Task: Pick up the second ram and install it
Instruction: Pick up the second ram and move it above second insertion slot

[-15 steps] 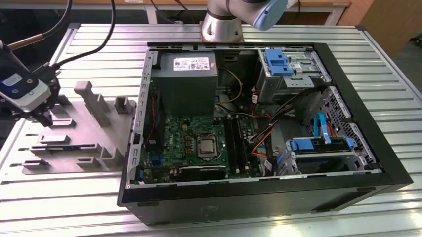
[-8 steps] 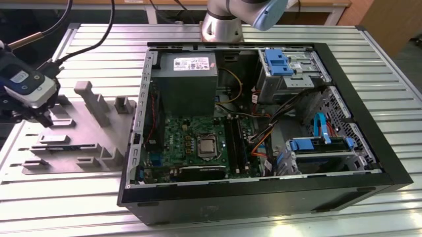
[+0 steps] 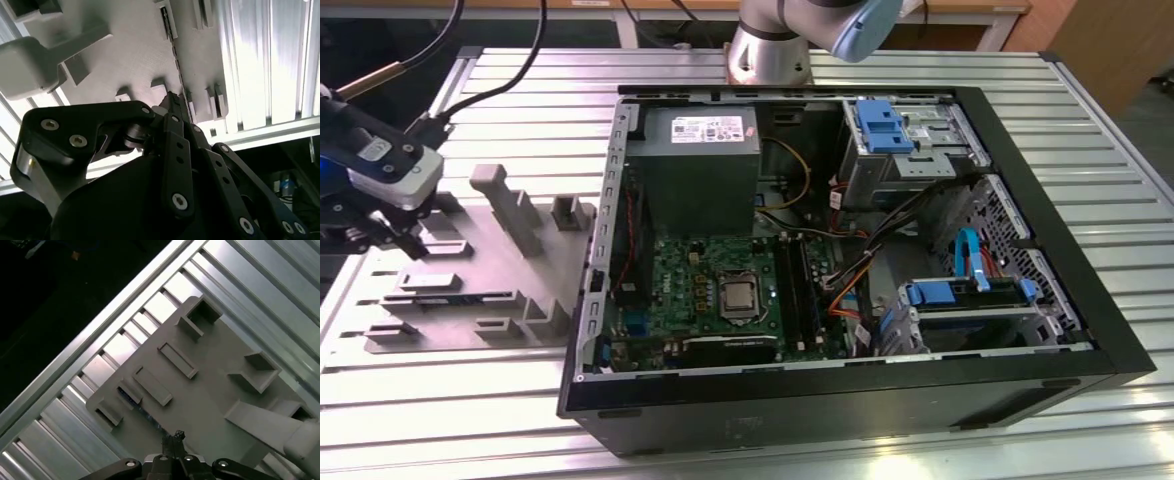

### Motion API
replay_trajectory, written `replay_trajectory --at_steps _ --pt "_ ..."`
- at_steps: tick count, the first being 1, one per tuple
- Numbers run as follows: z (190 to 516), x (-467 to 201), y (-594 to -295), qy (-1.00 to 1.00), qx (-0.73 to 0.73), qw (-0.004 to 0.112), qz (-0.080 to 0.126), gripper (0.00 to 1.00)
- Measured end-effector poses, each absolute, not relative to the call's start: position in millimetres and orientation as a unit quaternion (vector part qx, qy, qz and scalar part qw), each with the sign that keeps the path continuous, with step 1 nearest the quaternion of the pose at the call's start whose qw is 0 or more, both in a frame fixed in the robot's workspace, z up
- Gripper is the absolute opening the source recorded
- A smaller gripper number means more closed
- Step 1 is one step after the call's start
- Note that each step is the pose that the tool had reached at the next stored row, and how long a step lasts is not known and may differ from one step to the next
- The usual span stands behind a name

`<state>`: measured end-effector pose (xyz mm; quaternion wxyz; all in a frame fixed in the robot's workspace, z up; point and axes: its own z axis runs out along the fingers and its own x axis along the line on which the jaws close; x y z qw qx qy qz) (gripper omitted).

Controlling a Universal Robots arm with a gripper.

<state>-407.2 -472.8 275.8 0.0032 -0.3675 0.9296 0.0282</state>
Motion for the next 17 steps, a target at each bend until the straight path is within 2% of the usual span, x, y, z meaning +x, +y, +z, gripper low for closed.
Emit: replay_trajectory --at_steps 17 --pt "269.2 -407.2 -472.7 0.862 -0.506 -0.001 0.028 0.11"
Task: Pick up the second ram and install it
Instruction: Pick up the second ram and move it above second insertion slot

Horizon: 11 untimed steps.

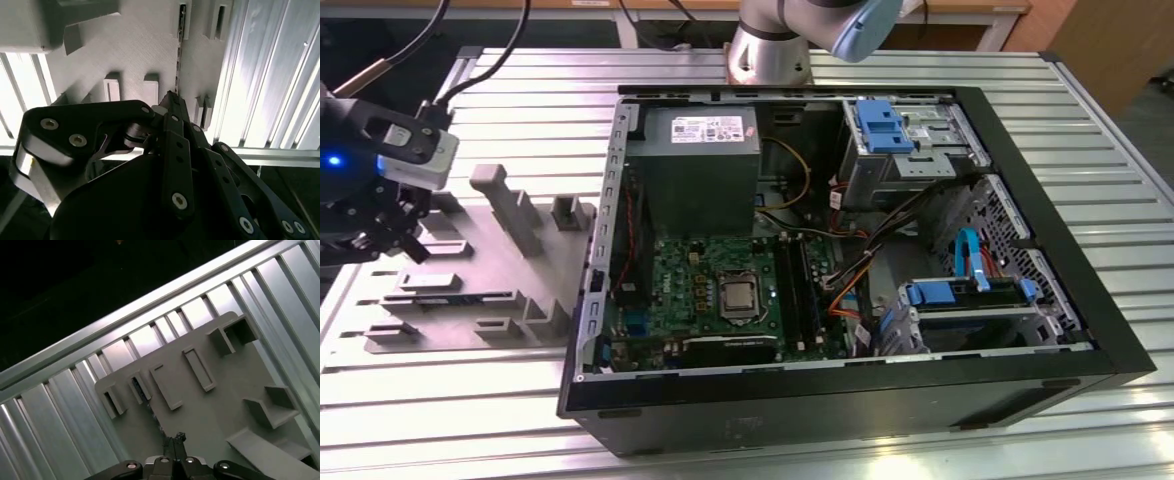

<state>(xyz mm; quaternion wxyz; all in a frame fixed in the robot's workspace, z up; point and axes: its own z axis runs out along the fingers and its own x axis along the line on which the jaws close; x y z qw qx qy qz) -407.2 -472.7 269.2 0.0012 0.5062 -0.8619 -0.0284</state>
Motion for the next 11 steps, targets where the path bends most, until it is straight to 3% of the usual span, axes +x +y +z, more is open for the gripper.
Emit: replay_trajectory --at_steps 11 --pt "264.8 -407.2 -472.8 -0.807 0.590 0.004 -0.028 0.11"
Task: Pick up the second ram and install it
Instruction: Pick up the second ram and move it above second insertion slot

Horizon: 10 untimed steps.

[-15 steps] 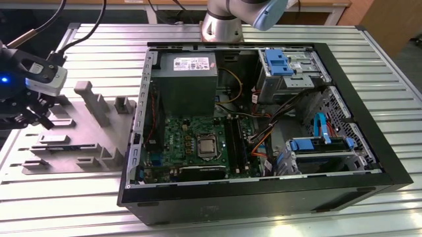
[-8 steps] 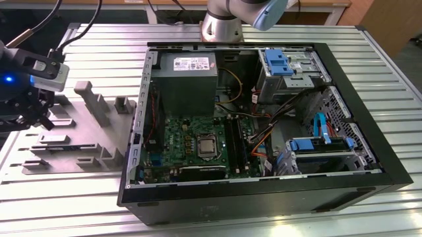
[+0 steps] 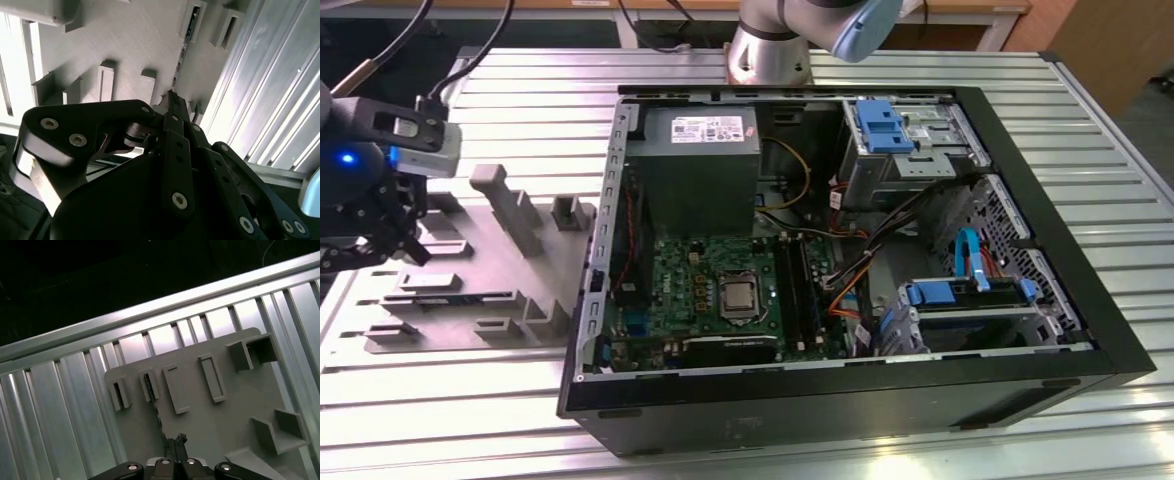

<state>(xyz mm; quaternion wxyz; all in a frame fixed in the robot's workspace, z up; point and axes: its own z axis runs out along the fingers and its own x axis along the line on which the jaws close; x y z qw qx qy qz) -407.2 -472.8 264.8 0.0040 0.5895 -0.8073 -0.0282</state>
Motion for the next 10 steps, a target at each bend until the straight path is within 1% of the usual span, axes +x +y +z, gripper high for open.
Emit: replay_trajectory --at_steps 10 --pt "260.7 -407.1 -472.8 -0.750 0.661 0.007 -0.028 0.11"
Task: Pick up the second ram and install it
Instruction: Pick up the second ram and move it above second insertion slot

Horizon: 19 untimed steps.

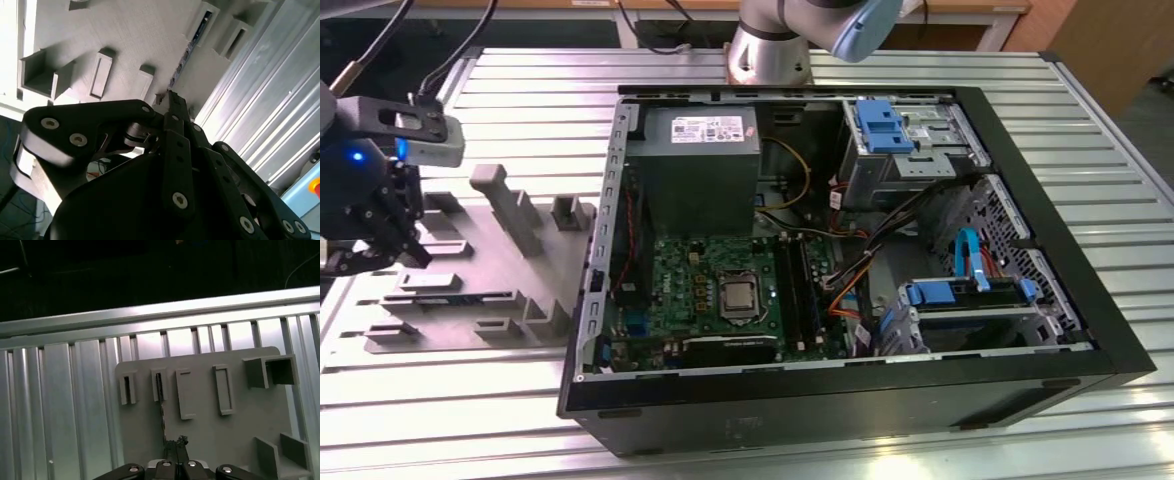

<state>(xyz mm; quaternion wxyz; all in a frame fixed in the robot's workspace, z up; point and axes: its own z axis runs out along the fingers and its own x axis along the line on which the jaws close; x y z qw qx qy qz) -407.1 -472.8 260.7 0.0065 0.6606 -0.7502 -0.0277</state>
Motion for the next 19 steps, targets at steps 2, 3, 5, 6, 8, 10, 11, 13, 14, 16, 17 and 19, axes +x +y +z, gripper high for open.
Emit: replay_trajectory --at_steps 2,3,5,6,8,10,11,13,14,16,17,19 --pt "259.9 -407.2 -472.7 -0.738 0.674 0.007 -0.028 0.11" --pt "259.7 -407.2 -472.7 -0.733 0.680 0.007 -0.028 0.11" --pt "259.6 -407.2 -472.8 -0.730 0.683 0.008 -0.027 0.11" --pt "259.5 -407.2 -472.8 -0.730 0.683 0.007 -0.027 0.11" --pt "259.4 -407.2 -472.8 -0.730 0.683 0.007 -0.027 0.11" --pt "258.7 -407.2 -472.8 -0.730 0.683 0.007 -0.027 0.11" --pt "257.9 -407.2 -472.8 -0.729 0.684 0.006 -0.027 0.11" --pt "256.6 -407.2 -473.3 -0.727 0.686 0.005 -0.025 0.11" --pt "255.9 -407.3 -473.6 -0.726 0.687 0.004 -0.025 0.11" --pt "254.6 -407.2 -474.6 -0.723 0.690 0.003 -0.023 0.11" --pt "253.8 -407.2 -475.2 -0.722 0.692 0.003 -0.023 0.11" --pt "252.1 -407.2 -476.4 -0.719 0.694 0.002 -0.022 0.11"
